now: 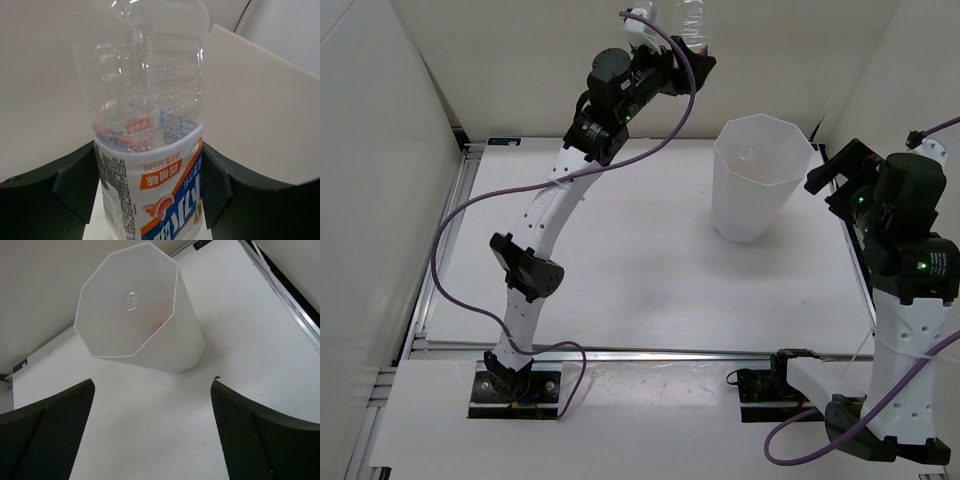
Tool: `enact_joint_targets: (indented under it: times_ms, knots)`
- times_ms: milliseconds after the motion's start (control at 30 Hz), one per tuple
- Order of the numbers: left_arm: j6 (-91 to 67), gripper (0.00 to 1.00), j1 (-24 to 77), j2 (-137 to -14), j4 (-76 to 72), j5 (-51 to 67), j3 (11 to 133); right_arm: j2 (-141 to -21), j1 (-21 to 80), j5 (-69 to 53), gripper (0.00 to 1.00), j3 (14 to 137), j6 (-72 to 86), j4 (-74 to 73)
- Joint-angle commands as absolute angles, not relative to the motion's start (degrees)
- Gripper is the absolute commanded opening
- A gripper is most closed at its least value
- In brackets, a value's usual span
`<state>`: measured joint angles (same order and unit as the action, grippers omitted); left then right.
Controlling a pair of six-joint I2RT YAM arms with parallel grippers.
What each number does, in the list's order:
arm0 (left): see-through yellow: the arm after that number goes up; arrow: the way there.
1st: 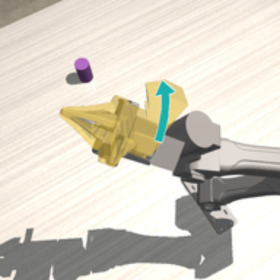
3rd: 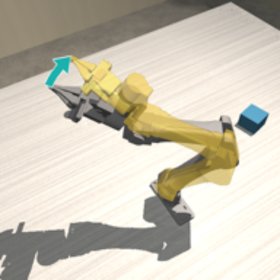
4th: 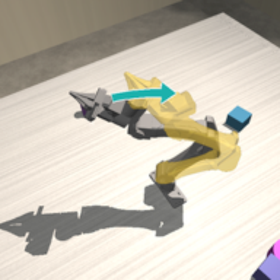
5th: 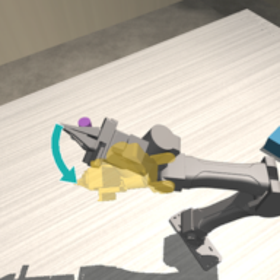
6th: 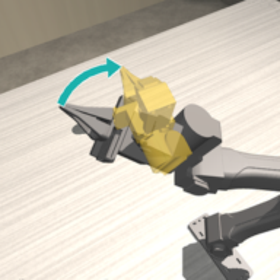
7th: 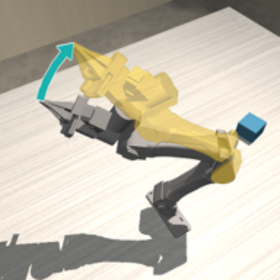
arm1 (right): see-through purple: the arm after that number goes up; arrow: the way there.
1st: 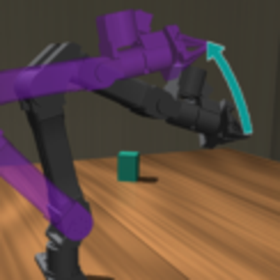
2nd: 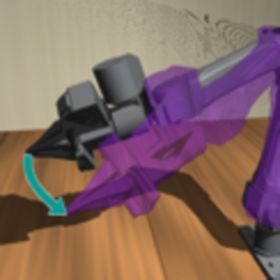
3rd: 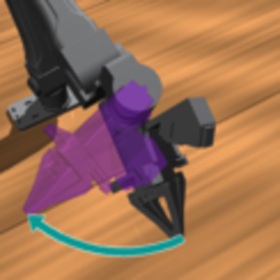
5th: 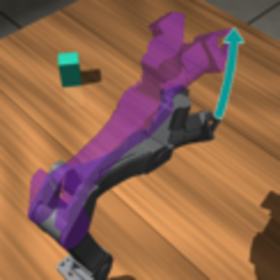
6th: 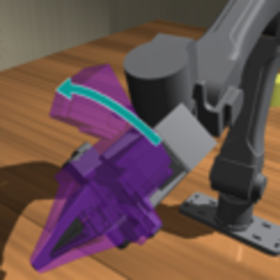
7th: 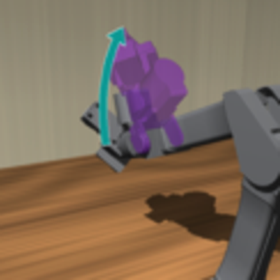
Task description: Put the plastic bottles in the bin
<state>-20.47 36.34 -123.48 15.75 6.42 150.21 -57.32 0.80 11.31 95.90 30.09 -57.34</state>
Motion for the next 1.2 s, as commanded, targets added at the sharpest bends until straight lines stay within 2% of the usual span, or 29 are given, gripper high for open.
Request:
enact_joint_targets:
  times_ms: [0, 100, 200, 433, 600, 733, 767, 867, 900, 1033, 1167]
  knots:
    - [-30.7, 0.3, 37.0, -127.1, 5.2, 6.1, 144.0, -57.3, 0.6, 15.2, 1.0, 99.9, 33.0, -58.2]
    - [-37.2, 0.29, 37.0, -131.2, -1.1, 5.3, 149.3, -57.3, 0.6, 14.7, 1.0, 101.2, 33.6, -61.1]
    - [-43.0, 0.29, 37.5, -131.6, -7.4, 4.0, 145.2, -57.3, 0.6, 14.2, 1.0, 102.0, 33.6, -62.4]
    - [-45.4, 0.29, 39.5, -134.2, -9.0, 3.4, 147.0, -56.7, 0.6, 10.6, 1.0, 99.2, 34.2, -62.4]
    - [-45.4, 0.32, 41.2, -134.7, -9.0, 4.0, 147.0, -55.3, 0.6, 8.6, 1.0, 95.5, 35.8, -61.8]
    - [-45.4, 0.39, 43.6, -134.7, -9.0, 4.5, 145.8, -53.9, 0.6, 8.6, 1.0, 94.3, 36.9, -61.8]
    - [-45.4, 0.51, 43.6, -134.7, -9.0, 5.1, 145.8, -53.4, 0.6, 8.6, 1.0, 94.3, 36.9, -61.8]
    - [-43.3, 0.95, 44.9, -135.4, -7.2, 7.4, 145.3, -53.3, 0.6, 9.3, 1.0, 96.0, 36.9, -62.3]
    - [-42.8, 1.0, 44.9, -134.5, -6.5, 7.9, 144.2, -53.3, 0.6, 9.8, 1.0, 96.5, 36.4, -62.3]
    - [-38.1, 1.0, 44.9, -131.8, -3.1, 10.1, 143.0, -53.9, 0.6, 11.1, 1.0, 97.9, 36.4, -62.3]
    - [-31.4, 1.0, 43.7, -126.4, 1.8, 11.4, 136.4, -56.0, 0.6, 12.8, 1.0, 99.9, 36.4, -62.9]
